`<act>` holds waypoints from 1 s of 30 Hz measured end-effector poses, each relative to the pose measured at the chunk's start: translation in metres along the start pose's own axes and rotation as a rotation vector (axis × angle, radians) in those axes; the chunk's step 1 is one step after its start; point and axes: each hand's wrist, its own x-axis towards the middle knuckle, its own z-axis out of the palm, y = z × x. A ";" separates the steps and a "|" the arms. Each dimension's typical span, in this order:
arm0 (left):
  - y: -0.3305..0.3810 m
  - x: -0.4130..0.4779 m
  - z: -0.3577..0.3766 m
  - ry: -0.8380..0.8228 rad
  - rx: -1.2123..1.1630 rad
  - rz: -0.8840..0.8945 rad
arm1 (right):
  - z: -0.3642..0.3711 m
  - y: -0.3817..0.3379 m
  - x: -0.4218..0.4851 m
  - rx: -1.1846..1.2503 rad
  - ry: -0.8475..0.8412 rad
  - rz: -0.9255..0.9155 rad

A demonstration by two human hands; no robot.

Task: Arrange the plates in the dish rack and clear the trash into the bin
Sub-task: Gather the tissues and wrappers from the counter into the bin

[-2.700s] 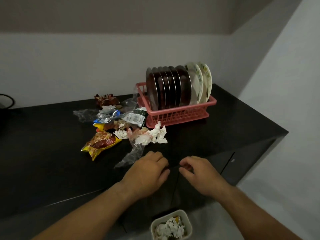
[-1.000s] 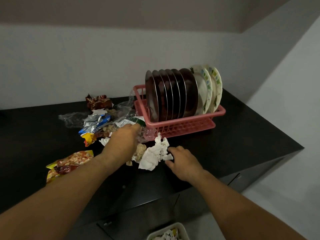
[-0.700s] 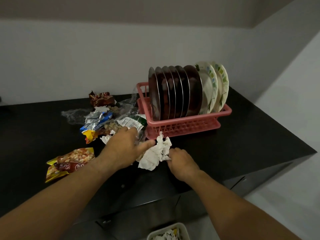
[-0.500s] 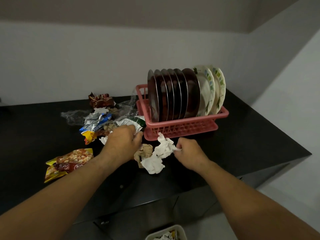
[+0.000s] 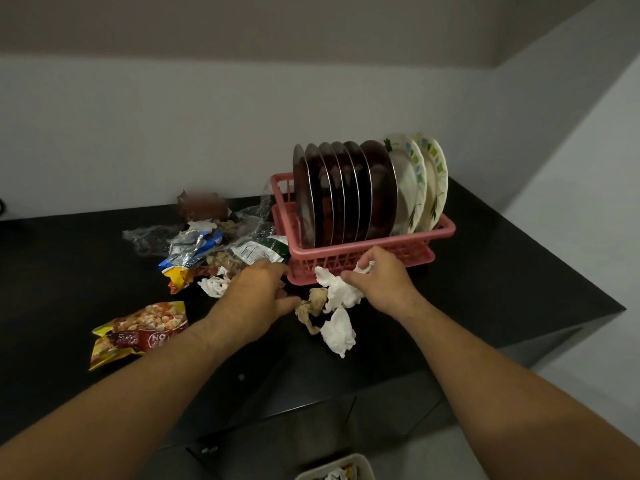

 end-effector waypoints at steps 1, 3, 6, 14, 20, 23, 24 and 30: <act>0.002 0.001 0.002 0.010 0.022 0.002 | -0.002 0.000 0.001 0.018 0.049 -0.002; 0.007 0.002 0.005 0.040 0.070 0.015 | -0.008 0.000 0.002 0.043 0.139 -0.009; 0.013 0.003 0.008 0.068 0.048 0.033 | -0.018 -0.001 0.003 0.062 0.177 -0.020; 0.020 0.006 0.021 0.031 0.033 0.080 | -0.041 0.000 0.005 0.304 0.076 0.127; 0.022 0.008 0.028 0.015 -0.021 0.054 | -0.039 0.024 0.001 0.081 0.146 -0.010; 0.022 0.008 0.032 -0.013 0.048 0.060 | -0.026 0.040 -0.001 -0.023 0.028 0.078; 0.021 0.008 0.034 -0.034 0.068 0.055 | -0.020 0.045 -0.004 -0.077 -0.020 0.100; 0.014 0.008 0.049 -0.115 0.094 0.065 | 0.013 0.079 -0.021 -0.443 -0.269 0.036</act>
